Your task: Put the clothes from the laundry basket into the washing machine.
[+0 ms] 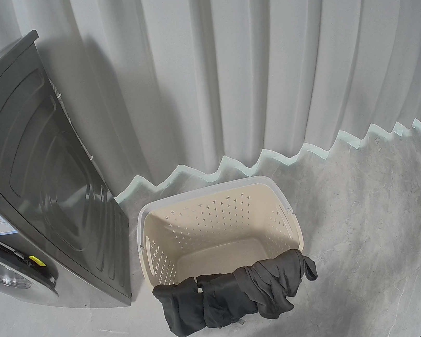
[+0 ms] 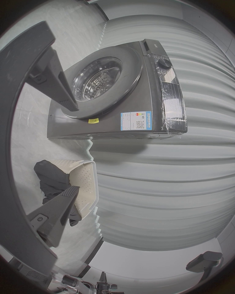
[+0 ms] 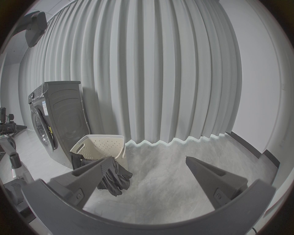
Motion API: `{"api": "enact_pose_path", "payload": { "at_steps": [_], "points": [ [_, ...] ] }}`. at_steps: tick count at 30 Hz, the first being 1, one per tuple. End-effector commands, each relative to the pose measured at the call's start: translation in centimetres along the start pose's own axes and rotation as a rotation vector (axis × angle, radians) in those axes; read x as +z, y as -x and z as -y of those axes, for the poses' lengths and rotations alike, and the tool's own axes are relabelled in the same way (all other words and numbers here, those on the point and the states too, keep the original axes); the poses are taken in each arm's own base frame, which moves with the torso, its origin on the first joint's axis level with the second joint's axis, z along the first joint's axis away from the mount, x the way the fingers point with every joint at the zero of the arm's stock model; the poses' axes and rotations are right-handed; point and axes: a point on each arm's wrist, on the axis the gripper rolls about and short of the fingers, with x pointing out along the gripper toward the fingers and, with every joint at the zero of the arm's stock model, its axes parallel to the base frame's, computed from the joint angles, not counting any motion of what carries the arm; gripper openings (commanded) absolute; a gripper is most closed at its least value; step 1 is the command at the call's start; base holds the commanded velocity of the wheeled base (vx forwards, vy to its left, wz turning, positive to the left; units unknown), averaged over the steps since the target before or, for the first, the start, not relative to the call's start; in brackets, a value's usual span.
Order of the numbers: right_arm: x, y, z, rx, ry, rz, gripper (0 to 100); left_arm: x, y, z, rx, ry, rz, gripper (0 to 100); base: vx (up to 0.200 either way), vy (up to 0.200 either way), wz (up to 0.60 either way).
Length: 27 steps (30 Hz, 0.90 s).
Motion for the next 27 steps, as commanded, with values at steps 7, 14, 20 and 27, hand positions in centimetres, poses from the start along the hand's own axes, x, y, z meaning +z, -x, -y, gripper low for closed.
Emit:
{"api": "enact_pose_path", "payload": {
  "at_steps": [7,14,20,27],
  "points": [
    [-0.49,0.0,-0.01,0.0,0.0,0.0,100,-0.49,0.02,-0.01,0.001,0.001,0.002,100,0.0,-0.143,0.0],
    [-0.49,0.0,-0.01,0.0,0.0,0.0,100,-0.49,0.02,-0.01,0.001,-0.001,0.002,100,0.0,0.0,0.0],
    [-0.49,0.0,-0.01,0.0,0.0,0.0,100,-0.49,0.02,-0.01,0.001,0.001,0.002,100,0.0,0.0,0.0],
    [-0.49,0.0,-0.01,0.0,0.0,0.0,100,-0.49,0.02,-0.01,0.001,0.001,0.002,100,0.171,0.0,0.0]
  ]
}}
